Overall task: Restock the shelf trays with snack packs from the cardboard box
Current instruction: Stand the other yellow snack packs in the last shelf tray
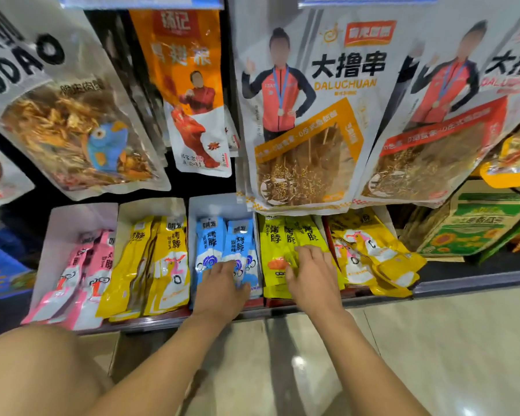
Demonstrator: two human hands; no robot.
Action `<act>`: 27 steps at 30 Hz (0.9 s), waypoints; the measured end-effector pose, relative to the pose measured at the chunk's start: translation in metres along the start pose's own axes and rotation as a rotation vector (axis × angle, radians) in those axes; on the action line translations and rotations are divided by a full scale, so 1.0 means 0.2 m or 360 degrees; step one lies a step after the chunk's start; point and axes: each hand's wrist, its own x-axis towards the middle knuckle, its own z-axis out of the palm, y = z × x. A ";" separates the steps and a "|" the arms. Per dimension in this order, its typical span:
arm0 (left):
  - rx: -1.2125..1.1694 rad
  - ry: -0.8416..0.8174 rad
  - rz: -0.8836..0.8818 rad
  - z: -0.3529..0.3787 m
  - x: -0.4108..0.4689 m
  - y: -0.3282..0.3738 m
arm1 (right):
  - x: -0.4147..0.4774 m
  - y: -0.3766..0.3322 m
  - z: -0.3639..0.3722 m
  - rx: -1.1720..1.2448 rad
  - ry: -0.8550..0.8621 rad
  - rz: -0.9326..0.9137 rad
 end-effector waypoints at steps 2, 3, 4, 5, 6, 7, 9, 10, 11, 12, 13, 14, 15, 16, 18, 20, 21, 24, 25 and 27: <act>0.0068 0.0027 -0.0018 -0.02 0.00 -0.08 | -0.02 -0.09 0.05 -0.0008 -0.0031 -0.0181; 0.0096 0.0032 -0.0030 -0.03 0.00 -0.13 | -0.03 -0.15 0.09 -0.0032 -0.0056 -0.0284; 0.0123 0.0031 -0.0030 -0.04 0.00 -0.17 | -0.03 -0.19 0.13 -0.0060 -0.0085 -0.0386; 0.0146 0.0017 -0.0018 -0.04 0.00 -0.21 | -0.04 -0.24 0.17 -0.0095 -0.0128 -0.0481; 0.0157 0.0003 0.0005 -0.04 0.01 -0.25 | -0.04 -0.28 0.20 -0.0143 -0.0190 -0.0568; 0.0153 -0.0013 0.0033 -0.04 0.02 -0.28 | -0.04 -0.32 0.24 -0.0203 -0.0267 -0.0643; 0.0139 -0.0052 0.0067 -0.05 0.04 -0.32 | -0.02 -0.37 0.30 -0.0316 -0.0415 -0.0743; 0.0141 -0.0069 0.0069 -0.04 0.05 -0.34 | -0.01 -0.39 0.33 -0.0373 -0.0477 -0.0773; 0.0170 -0.0081 0.0074 -0.04 0.06 -0.36 | 0.00 -0.41 0.35 -0.0429 -0.0530 -0.0801; 0.0227 -0.0091 0.0085 -0.04 0.08 -0.37 | 0.00 -0.43 0.37 -0.0477 -0.0579 -0.0823; 0.0304 -0.0101 0.0100 -0.03 0.09 -0.39 | 0.01 -0.44 0.39 -0.0520 -0.0629 -0.0830; 0.0374 -0.0101 0.0113 -0.03 0.10 -0.40 | 0.01 -0.45 0.41 -0.0568 -0.0675 -0.0826; 0.0428 -0.0104 0.0121 -0.03 0.10 -0.41 | 0.01 -0.45 0.42 -0.0618 -0.0707 -0.0818; 0.0469 -0.0107 0.0129 -0.03 0.11 -0.41 | 0.02 -0.45 0.43 -0.0661 -0.0714 -0.0815; 0.0519 -0.0131 0.0131 -0.03 0.12 -0.41 | 0.04 -0.46 0.43 -0.0733 -0.0685 -0.0799; 0.0554 -0.0159 0.0127 -0.03 0.13 -0.41 | 0.06 -0.45 0.42 -0.0837 -0.0695 -0.0751; 0.0572 -0.0159 0.0128 -0.03 0.13 -0.41 | 0.07 -0.44 0.42 -0.0904 -0.0707 -0.0727; 0.0610 -0.0130 0.0124 -0.03 0.14 -0.42 | 0.10 -0.41 0.39 -0.1014 -0.0697 -0.0711; 0.0620 -0.0124 0.0128 -0.02 0.14 -0.42 | 0.10 -0.40 0.39 -0.1005 -0.0686 -0.0720; 0.0622 -0.0117 0.0144 -0.02 0.13 -0.42 | 0.11 -0.40 0.38 -0.0970 -0.0665 -0.0745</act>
